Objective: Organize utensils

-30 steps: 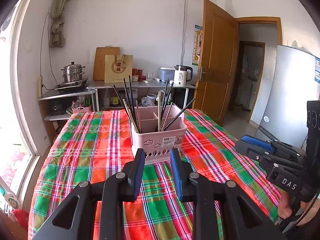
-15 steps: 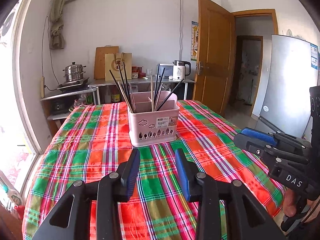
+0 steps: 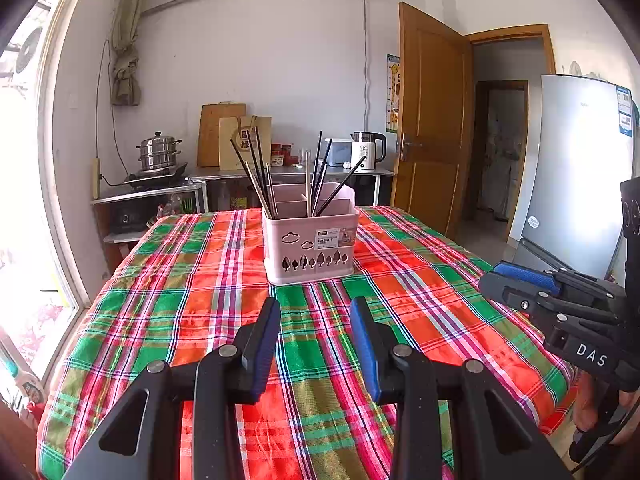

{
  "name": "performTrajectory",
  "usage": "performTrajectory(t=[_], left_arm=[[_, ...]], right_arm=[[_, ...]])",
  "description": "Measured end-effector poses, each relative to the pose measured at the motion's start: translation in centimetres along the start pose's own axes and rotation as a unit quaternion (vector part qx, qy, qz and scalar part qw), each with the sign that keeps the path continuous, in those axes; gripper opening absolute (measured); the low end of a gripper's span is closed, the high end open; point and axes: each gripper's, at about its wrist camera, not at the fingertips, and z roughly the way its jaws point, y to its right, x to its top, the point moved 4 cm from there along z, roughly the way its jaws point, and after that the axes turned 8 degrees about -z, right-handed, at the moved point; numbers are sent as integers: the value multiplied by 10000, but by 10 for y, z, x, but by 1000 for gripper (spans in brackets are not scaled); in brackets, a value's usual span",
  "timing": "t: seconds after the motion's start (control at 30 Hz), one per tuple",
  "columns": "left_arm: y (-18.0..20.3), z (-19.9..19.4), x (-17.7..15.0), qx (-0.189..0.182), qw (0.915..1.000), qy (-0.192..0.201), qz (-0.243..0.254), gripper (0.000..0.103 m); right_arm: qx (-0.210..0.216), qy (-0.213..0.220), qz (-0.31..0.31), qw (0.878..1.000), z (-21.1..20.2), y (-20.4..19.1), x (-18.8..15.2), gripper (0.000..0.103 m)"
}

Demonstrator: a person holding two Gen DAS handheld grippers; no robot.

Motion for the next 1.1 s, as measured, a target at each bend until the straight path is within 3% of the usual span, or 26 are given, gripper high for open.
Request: performTrajectory(t=[0.13, 0.2, 0.63, 1.1], left_arm=[[-2, 5, -3, 72, 10000, -31, 3, 36], [-3, 9, -4, 128, 9999, -44, 5, 36], [-14, 36, -9, 380, 9991, -110, -169, 36], [-13, 34, -9, 435, 9990, -48, -127, 36]], right_arm=[[-37, -56, 14, 10000, 4, 1, -5, 32], [-61, -53, 22, 10000, 6, 2, -5, 42], [-229, -115, 1, 9997, 20, 4, -9, 42], [-245, -116, 0, 9996, 19, 3, -10, 42]])
